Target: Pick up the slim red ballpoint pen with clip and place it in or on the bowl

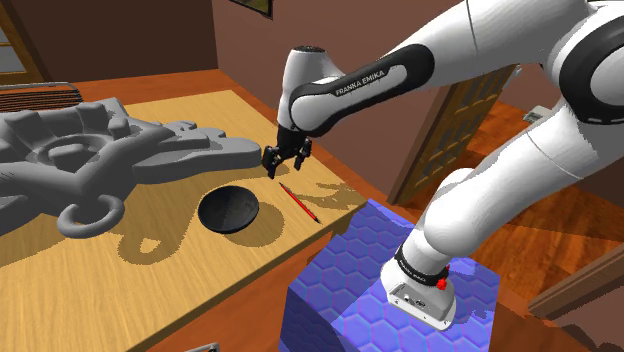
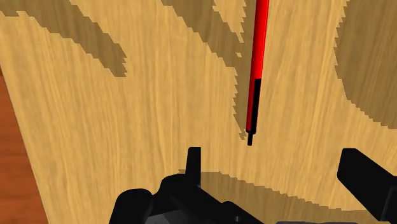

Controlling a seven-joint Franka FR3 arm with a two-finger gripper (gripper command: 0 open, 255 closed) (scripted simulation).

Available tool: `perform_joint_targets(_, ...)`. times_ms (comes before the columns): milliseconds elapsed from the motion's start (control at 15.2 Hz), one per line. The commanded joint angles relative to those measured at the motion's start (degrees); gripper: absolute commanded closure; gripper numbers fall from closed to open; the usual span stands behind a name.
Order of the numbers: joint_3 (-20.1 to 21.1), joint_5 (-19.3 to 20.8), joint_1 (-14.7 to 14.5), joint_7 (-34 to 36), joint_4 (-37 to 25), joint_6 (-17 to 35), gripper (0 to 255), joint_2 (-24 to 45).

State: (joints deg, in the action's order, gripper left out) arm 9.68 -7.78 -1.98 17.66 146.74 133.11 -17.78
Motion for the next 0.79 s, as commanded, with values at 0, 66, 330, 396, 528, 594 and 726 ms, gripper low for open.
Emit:
perform_joint_targets(0,0.08,0.04,0.10,-0.07,0.63,2.20,0,1.70)
perform_joint_targets(66,0.15,0.04,0.09,-0.05,0.93,3.10,0,2.31)
perform_joint_targets(330,0.45,0.08,0.07,0.06,1.96,6.73,0,4.90)
perform_joint_targets(396,0.50,0.09,0.06,0.08,2.09,7.26,0,5.29)
perform_joint_targets(528,0.50,0.09,0.06,0.08,2.09,7.26,0,5.29)
perform_joint_targets(594,0.50,0.09,0.06,0.08,2.09,7.26,0,5.29)
perform_joint_targets(726,0.50,0.09,0.06,0.08,2.09,7.26,0,5.29)
